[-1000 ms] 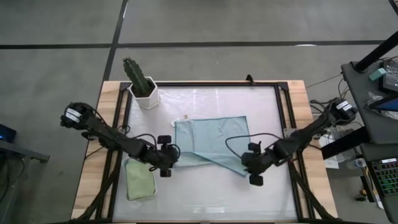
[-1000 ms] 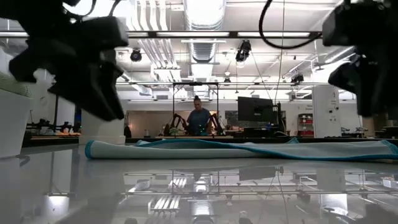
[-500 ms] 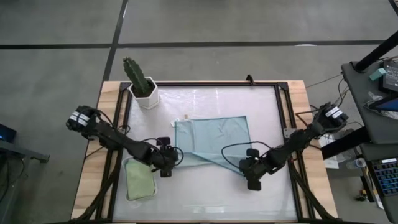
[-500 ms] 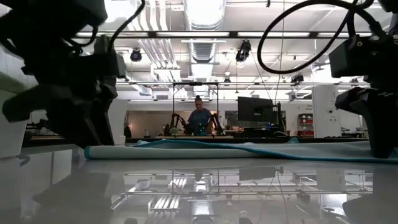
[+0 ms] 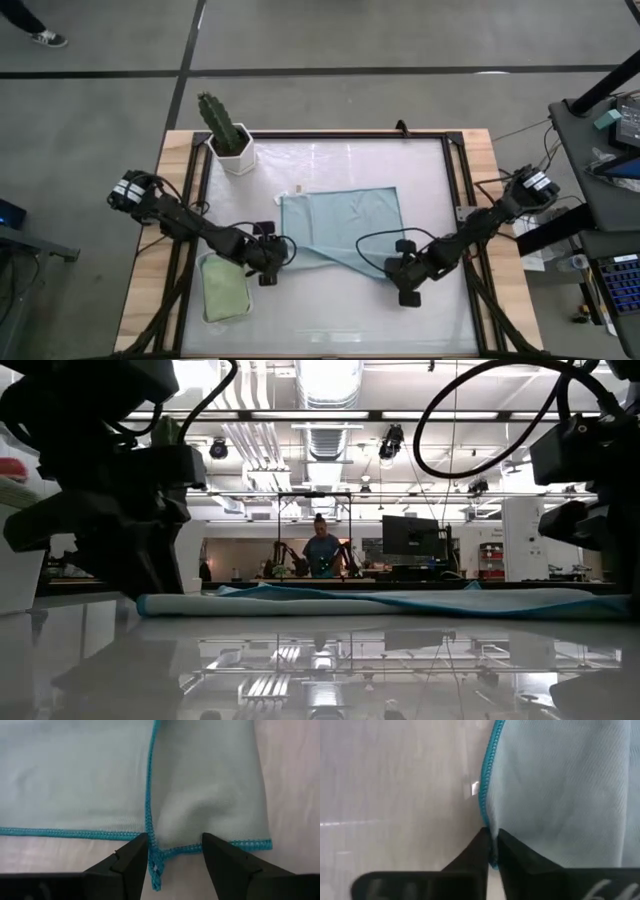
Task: Fold microfiber towels
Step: Fold the light blue microfiber towel
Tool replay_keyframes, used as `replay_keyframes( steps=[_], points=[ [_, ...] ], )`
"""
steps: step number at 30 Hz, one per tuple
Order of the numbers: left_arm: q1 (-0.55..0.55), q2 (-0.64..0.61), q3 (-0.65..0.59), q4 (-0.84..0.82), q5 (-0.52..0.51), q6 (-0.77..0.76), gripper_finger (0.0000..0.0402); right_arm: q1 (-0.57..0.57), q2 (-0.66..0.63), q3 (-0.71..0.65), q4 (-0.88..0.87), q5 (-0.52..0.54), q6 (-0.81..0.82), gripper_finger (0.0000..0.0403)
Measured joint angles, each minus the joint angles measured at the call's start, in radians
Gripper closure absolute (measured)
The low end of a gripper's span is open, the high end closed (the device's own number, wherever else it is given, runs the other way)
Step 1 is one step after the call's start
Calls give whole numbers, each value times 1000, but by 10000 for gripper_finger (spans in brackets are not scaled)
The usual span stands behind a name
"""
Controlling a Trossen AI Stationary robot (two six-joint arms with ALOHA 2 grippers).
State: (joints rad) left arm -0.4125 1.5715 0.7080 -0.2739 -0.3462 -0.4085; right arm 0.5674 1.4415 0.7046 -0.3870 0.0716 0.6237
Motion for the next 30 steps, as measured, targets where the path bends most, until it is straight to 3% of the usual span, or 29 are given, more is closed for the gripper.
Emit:
replay_keyframes(
  steps=[9, 16, 30],
  points=[
    [5, -9, 36, -48, 106, -56, 227, 2, -13, 7, -34, -47, -34, 390],
    [5, -53, 38, -119, 119, -53, 227, 2, -13, 7, -32, -48, -34, 390],
    [52, -100, -25, -48, 100, -36, 227, 2, -14, 7, -29, -47, -40, 390]
  ],
)
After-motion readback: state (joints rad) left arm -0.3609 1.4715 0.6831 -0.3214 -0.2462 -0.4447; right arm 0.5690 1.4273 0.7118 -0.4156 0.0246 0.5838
